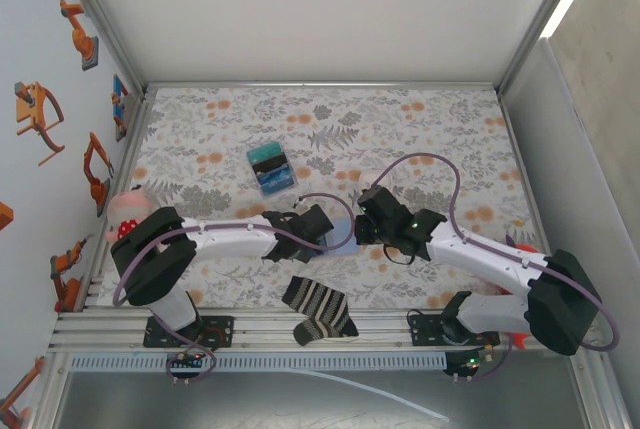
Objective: Take the credit cards out of the card holder
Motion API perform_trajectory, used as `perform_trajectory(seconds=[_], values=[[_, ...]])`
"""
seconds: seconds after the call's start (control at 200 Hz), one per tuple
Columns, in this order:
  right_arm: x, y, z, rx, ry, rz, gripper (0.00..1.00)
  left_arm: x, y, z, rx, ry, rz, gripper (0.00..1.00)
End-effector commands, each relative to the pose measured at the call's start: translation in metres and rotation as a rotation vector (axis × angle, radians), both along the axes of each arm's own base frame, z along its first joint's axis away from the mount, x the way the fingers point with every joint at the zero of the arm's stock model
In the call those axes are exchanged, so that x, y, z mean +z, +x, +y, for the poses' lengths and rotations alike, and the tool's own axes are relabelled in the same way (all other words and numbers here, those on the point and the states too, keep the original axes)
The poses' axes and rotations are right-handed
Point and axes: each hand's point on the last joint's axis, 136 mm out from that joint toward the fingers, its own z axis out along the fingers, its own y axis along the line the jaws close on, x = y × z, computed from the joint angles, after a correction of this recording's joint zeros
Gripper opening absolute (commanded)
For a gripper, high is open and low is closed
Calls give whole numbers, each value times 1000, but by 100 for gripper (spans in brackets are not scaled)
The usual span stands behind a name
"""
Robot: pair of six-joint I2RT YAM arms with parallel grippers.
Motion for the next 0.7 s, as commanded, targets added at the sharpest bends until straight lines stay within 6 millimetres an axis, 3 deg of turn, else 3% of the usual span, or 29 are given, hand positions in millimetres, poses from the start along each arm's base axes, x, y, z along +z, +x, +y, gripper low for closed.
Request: perform_trajectory(seconds=[0.0, 0.351, 0.691], values=[[7, 3, 3, -7, 34, -6, 12, -5, -6, -17, -33, -46, 48, 97], [-13, -3, 44, 64, 249, 144, 8, 23, -3, -12, -3, -100, -4, 97], [-30, -5, 64, 98, 300, 224, 8, -1, -5, -10, 50, -197, 76, 97]])
